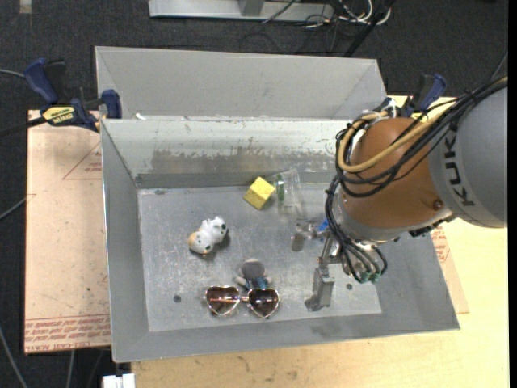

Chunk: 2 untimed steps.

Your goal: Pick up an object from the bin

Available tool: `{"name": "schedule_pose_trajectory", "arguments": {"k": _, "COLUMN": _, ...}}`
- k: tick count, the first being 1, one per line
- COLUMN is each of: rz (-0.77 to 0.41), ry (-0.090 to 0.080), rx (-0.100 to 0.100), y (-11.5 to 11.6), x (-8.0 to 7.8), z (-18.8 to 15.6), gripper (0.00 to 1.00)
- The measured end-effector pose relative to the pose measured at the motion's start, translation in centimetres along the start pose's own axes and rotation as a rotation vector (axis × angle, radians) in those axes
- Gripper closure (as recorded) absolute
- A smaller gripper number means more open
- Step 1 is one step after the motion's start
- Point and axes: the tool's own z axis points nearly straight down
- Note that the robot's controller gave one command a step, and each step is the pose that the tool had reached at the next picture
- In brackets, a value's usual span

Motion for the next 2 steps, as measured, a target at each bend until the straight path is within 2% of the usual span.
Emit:
{"name": "schedule_pose_trajectory", "arguments": {"k": 1, "rz": -0.126, "ry": -0.003, "rx": 0.0, "y": 5.4, "x": -0.2, "z": 5.4, "gripper": 0.0}}
{"name": "schedule_pose_trajectory", "arguments": {"k": 2, "rz": -0.139, "ry": 0.002, "rx": 0.0, "y": 7.0, "x": 0.1, "z": 6.0, "gripper": 0.0}}
